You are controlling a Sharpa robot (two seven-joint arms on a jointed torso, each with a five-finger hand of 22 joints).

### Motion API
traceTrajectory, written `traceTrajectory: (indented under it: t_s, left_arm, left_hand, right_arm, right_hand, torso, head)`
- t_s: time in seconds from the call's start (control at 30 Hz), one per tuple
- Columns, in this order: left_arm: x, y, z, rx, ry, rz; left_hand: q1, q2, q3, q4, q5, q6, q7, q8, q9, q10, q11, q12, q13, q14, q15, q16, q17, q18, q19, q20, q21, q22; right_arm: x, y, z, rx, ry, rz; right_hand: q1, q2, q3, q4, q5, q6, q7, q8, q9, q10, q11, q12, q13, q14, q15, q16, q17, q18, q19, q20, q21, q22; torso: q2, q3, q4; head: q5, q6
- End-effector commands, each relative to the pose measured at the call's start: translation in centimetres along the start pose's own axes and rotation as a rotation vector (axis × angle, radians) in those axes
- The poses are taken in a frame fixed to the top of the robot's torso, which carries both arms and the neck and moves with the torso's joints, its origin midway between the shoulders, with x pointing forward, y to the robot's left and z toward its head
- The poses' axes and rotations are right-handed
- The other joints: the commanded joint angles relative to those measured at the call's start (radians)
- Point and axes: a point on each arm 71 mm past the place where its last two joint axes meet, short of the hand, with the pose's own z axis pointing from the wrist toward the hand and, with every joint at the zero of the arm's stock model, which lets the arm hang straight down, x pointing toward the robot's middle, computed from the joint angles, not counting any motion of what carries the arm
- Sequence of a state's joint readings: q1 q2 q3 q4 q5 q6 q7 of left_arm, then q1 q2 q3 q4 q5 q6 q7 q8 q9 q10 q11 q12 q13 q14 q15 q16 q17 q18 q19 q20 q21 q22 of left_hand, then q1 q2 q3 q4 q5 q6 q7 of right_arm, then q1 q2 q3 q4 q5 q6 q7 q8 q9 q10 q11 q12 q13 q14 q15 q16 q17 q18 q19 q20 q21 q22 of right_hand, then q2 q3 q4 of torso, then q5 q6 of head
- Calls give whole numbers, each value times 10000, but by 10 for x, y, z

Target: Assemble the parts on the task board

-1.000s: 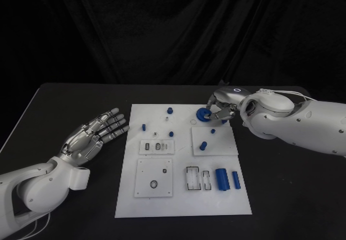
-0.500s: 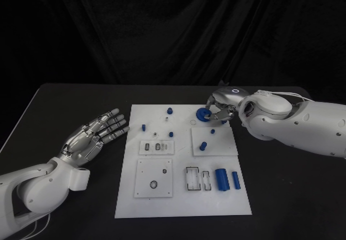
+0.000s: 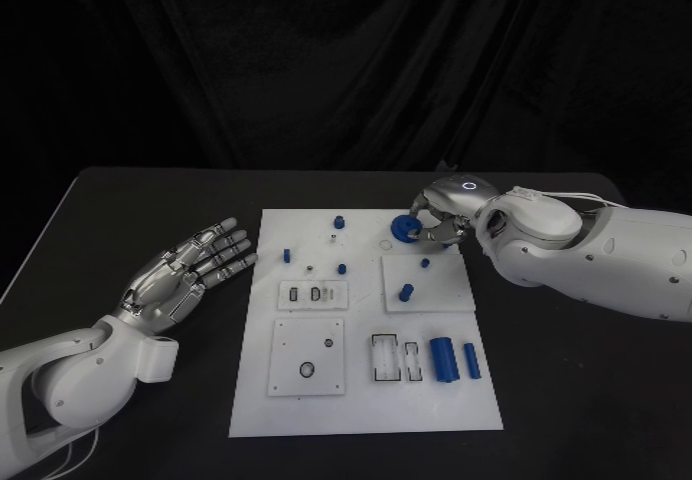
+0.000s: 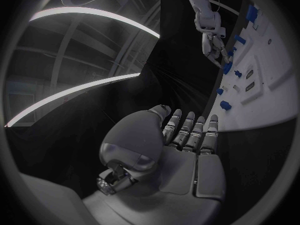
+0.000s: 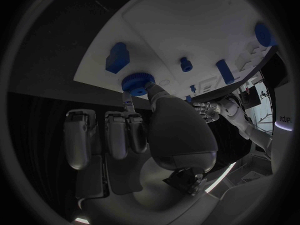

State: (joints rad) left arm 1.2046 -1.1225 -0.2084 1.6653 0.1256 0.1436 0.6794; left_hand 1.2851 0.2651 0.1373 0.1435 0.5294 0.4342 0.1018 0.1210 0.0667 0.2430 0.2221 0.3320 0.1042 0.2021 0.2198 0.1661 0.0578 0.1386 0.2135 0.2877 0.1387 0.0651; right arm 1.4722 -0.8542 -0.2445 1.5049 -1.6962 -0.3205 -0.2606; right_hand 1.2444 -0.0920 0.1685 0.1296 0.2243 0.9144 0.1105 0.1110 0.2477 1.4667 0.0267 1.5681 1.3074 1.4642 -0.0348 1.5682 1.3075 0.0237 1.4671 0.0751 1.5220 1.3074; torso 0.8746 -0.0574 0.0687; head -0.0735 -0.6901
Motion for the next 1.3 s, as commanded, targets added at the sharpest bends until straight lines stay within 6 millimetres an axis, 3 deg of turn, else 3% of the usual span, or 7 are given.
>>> traceTrajectory:
  t_s: [0.03,0.33,0.57,1.3]
  left_arm:
    - [2,-9,0,1203,151,-102]
    - [2,-8,1,1173,157,-104]
    - [1,-8,0,1150,150,-102]
    - [0,-9,-2,1134,100,-77]
  left_hand:
    - [-115,5,48,5,39,12,51,27,-2,17,56,57,4,-8,81,39,-14,-61,-38,8,-54,-14]
    - [-132,9,72,2,40,6,60,25,-3,11,65,62,3,-6,90,45,-14,-68,-37,9,-54,-14]
    - [-141,2,83,-4,38,6,65,24,-3,11,70,68,4,-7,94,46,-15,-72,-38,10,-54,-15]
    - [-168,-29,114,-32,29,28,75,32,0,16,81,94,8,-4,102,57,-15,-83,-30,10,-49,-14]
  right_arm:
    - [4,-1,-1,206,-18,-226]
    - [3,2,0,123,-128,-203]
    - [2,3,1,48,-274,-167]
    - [-2,3,-3,126,-804,45]
  right_hand:
    - [-70,22,-40,57,86,-135,7,-79,6,1041,-56,27,2634,1066,-37,26,2633,-59,585,-20,54,2162]
    - [-97,134,-9,102,221,-246,7,-148,-9,1041,-54,27,2634,1066,-32,26,2633,-59,585,-16,54,2167]
    - [-120,81,-42,94,301,-370,19,-223,-36,1041,-46,27,2634,1066,-28,26,2633,-46,552,-13,21,2137]
    - [-183,-88,-171,147,-70,-551,144,-328,-65,1041,68,27,2634,1066,71,26,2633,35,331,69,-200,1936]
  torso:
    - [-1,0,-7]
    - [5,6,-16]
    - [16,8,-13]
    - [1,2,-15]
  head:
    - [10,-35]
    - [24,-78]
    - [25,-88]
    - [92,-146]
